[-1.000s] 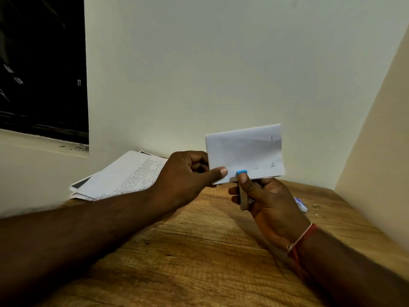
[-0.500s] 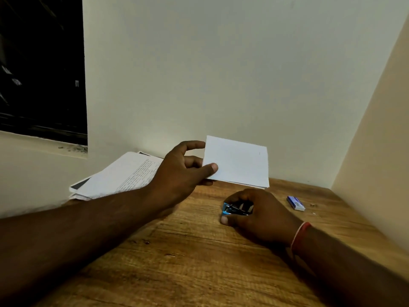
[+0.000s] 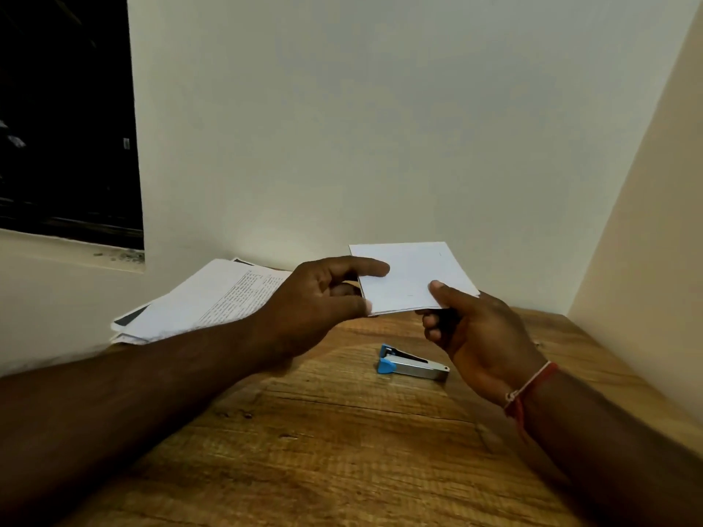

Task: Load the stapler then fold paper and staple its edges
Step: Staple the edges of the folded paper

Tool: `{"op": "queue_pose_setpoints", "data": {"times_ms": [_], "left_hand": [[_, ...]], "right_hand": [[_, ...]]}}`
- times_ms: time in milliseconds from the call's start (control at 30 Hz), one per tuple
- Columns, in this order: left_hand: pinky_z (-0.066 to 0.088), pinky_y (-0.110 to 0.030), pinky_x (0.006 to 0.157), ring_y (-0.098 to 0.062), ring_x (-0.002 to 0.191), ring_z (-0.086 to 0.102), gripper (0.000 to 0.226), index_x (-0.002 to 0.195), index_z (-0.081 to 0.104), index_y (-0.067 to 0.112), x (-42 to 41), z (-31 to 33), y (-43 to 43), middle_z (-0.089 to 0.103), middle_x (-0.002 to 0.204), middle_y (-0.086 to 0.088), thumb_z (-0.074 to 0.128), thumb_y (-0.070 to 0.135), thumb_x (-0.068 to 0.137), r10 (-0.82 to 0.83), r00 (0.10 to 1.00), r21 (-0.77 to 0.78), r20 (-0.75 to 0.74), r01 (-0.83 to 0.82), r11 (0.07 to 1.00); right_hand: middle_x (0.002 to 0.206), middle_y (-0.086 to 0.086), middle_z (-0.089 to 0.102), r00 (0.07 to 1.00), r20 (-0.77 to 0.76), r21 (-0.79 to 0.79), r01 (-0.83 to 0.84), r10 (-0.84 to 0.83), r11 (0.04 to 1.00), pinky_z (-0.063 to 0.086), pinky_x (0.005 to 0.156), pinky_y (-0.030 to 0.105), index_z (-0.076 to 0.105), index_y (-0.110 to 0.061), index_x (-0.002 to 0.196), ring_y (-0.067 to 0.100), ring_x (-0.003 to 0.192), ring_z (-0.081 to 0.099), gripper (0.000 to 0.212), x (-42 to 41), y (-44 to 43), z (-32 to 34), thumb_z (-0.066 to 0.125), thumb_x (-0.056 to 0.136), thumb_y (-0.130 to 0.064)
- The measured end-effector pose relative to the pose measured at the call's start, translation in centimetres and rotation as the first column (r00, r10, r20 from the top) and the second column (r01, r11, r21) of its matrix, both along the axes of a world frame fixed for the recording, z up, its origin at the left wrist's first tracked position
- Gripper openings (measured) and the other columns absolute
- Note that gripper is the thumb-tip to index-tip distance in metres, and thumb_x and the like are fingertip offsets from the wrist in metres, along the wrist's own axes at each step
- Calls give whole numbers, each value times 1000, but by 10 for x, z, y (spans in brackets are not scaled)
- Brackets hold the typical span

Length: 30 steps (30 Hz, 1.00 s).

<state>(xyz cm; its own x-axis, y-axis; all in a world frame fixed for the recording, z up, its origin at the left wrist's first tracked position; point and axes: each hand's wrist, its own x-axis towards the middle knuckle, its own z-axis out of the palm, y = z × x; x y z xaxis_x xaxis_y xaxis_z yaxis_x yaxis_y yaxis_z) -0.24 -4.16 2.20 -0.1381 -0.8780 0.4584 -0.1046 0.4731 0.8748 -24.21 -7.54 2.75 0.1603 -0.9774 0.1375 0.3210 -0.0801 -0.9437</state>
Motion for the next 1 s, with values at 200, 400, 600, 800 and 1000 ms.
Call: {"op": "queue_pose_setpoints", "data": {"times_ms": [200,400,600,800,1000], "left_hand": [[58,-32,95,-8,92,77,50,135,80,23,4,-3,-4,82,92,9,76,-8,96,34,999,-13,14,-34,999],[61,-53,107,-15,89,71,45,125,84,36,5,-6,-9,77,87,-7,87,18,83,92,995,-11,41,-92,996],[58,-38,93,-13,84,71,47,118,86,35,3,-8,-11,74,87,5,88,3,84,108,994,19,25,-109,994],[54,-22,109,6,129,65,29,105,88,40,2,-7,-6,63,150,22,101,38,80,329,928,-176,176,-299,938],[48,-30,104,-10,131,55,19,98,89,40,6,-8,-7,64,143,17,94,51,83,494,780,-508,383,-269,818]], "right_hand": [[78,13,73,1000,-1,-27,-3,3,1000,53,57,30,69,0,126,21,64,62,27,-1,1,1,71,102,-11],[82,20,75,994,-97,-115,30,-41,993,55,61,36,73,-1,118,25,66,65,18,0,0,-1,68,104,-12],[87,26,78,977,-194,-206,52,-93,977,59,61,37,74,-1,117,28,66,69,20,1,1,-4,67,107,-16],[88,28,79,970,-235,-228,2,-57,974,60,62,35,75,-6,119,27,67,70,19,3,6,-6,65,108,-17],[90,27,79,970,-244,-224,-60,4,973,60,62,34,77,2,111,28,68,68,21,9,11,-10,69,104,-17]]}}
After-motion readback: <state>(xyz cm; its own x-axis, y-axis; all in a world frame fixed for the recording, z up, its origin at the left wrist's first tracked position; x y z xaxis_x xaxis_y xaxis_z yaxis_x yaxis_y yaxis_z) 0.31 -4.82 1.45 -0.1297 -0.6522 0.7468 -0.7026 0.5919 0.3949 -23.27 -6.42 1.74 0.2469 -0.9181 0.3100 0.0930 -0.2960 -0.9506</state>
